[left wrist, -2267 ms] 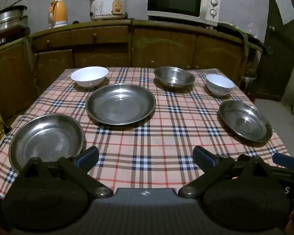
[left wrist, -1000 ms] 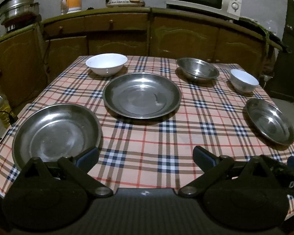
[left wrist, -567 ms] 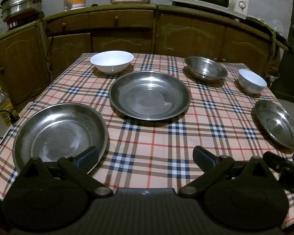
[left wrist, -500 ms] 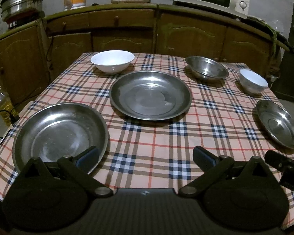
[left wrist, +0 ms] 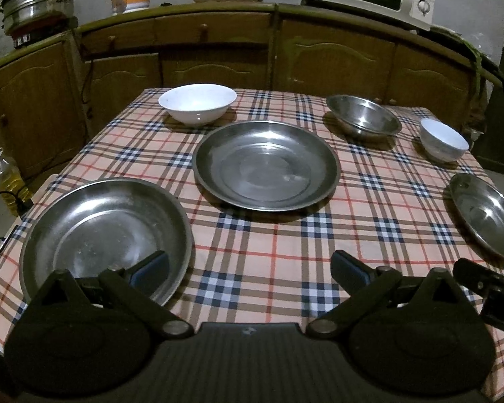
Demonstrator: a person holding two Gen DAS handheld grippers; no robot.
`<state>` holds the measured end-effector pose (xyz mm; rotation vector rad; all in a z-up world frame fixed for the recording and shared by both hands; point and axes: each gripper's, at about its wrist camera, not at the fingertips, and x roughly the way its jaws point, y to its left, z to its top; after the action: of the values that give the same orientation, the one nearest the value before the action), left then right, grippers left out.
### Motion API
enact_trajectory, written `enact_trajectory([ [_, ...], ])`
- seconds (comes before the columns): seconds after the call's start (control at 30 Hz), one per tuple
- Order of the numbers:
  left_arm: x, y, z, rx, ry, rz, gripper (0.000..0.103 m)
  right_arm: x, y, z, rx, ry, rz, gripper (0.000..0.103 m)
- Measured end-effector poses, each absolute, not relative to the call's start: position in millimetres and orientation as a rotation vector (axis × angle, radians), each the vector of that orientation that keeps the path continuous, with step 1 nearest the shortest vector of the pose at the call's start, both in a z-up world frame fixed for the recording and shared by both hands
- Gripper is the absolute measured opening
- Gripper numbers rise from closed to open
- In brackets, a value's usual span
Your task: Organize plates and bowls
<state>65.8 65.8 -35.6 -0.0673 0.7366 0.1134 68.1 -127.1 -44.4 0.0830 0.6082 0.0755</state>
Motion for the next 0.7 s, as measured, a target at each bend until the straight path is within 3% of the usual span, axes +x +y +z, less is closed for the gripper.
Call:
enact_trajectory([
  [0.7,84.8,82.9,-38.0,-0.071,0.739,0.150,0.103,94.8,-100.7,-44.1,0.058,0.609,0.138,0.102],
])
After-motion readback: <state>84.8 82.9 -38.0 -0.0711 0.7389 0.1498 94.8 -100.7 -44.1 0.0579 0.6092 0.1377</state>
